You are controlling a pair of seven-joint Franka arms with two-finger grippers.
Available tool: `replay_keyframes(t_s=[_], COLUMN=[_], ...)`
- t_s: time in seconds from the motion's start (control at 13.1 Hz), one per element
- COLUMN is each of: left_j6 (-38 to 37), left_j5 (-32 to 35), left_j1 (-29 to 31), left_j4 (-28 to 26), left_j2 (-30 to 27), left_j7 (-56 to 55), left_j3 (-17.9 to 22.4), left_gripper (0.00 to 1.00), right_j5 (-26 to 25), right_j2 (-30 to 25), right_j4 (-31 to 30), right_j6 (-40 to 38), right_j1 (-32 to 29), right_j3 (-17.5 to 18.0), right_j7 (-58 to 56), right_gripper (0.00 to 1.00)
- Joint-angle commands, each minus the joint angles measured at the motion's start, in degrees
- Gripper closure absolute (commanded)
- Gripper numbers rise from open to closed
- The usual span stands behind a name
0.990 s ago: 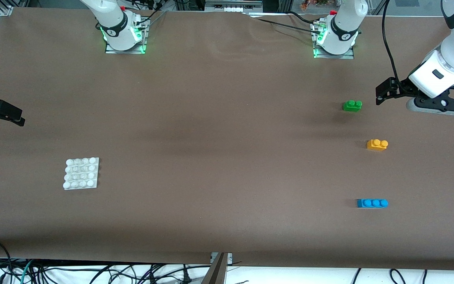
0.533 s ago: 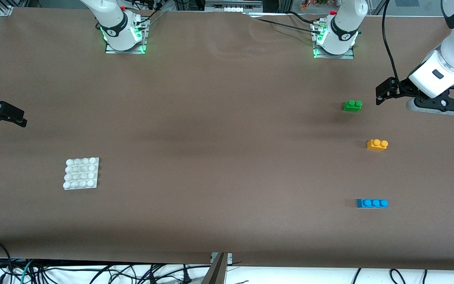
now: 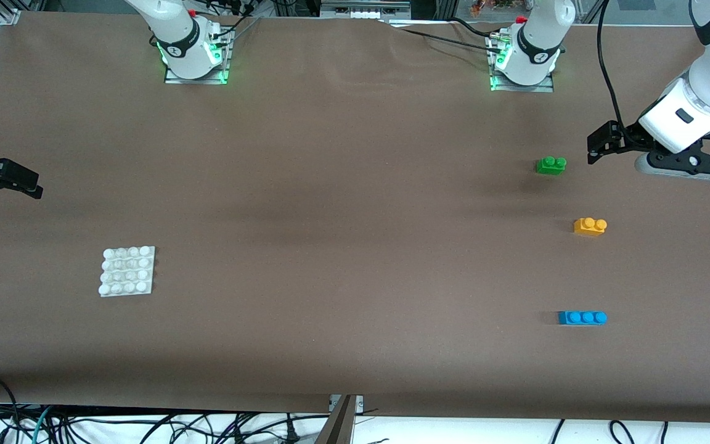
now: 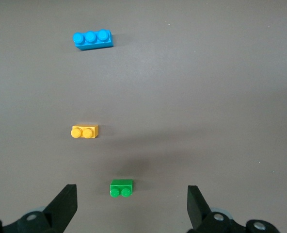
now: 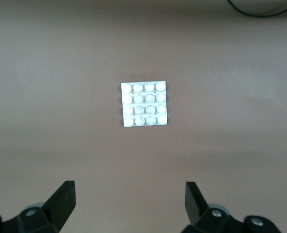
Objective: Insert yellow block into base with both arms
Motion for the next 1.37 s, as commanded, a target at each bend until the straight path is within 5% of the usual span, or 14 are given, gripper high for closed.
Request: replay_keyframes(t_s=[0.0, 0.91, 1.29], left_j6=[-1.51, -1.51, -1.51], left_j5=[1.22, 1.22, 1.22], left_j1=[0.05, 0.05, 0.05], left_j4=[1.99, 1.99, 1.99], left_j2=[0.83, 0.83, 0.83], left_j7=[0.08, 0.08, 0.08], left_j3=[-0.32, -0.32, -0.32], left_gripper=[0.00, 0.00, 0.00], right_j5=[0.59, 0.50, 0.85], right_j2=[-0.23, 0.64, 7.31], right_j4=[0.23, -0.30, -0.30], right_j6=[-0.70, -0.70, 1.84], right_j1=[-0.16, -0.34, -0.95], right_j3=[0.32, 0.23, 0.06], right_j7=[0.51, 0.60, 0.60], right_gripper=[0.00, 0.00, 0.00])
